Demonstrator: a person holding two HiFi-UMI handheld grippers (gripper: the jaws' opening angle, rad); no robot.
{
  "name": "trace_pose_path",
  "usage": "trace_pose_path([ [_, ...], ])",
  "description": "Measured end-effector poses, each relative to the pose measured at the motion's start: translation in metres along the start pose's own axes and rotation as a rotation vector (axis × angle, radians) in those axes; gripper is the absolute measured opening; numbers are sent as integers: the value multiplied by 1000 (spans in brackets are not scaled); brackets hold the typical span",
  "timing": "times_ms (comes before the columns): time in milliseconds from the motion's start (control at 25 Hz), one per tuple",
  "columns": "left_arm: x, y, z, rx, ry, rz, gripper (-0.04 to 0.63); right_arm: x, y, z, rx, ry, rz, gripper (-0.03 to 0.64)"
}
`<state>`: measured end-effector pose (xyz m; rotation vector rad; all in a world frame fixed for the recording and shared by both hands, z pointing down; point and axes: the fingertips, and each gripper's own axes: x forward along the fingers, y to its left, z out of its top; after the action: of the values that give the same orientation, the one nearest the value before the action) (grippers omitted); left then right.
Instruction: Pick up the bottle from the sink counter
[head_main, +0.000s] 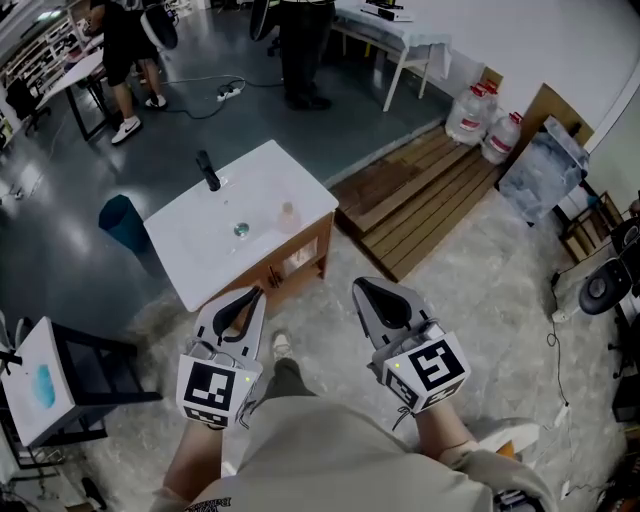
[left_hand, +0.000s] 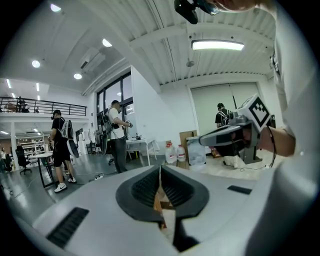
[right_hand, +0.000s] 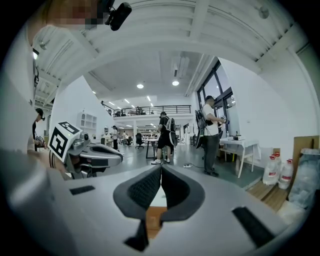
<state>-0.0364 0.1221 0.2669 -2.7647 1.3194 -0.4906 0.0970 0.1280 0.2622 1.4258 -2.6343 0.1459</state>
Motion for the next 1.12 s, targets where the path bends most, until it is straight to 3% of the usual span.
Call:
trace_pose_path([
  [680, 132, 217, 1, -3, 9, -64, 15, 236, -60, 48, -16, 63, -92, -3],
  [1120, 177, 268, -13, -40, 22, -61, 15, 296, -83, 47, -21, 100, -117, -3],
])
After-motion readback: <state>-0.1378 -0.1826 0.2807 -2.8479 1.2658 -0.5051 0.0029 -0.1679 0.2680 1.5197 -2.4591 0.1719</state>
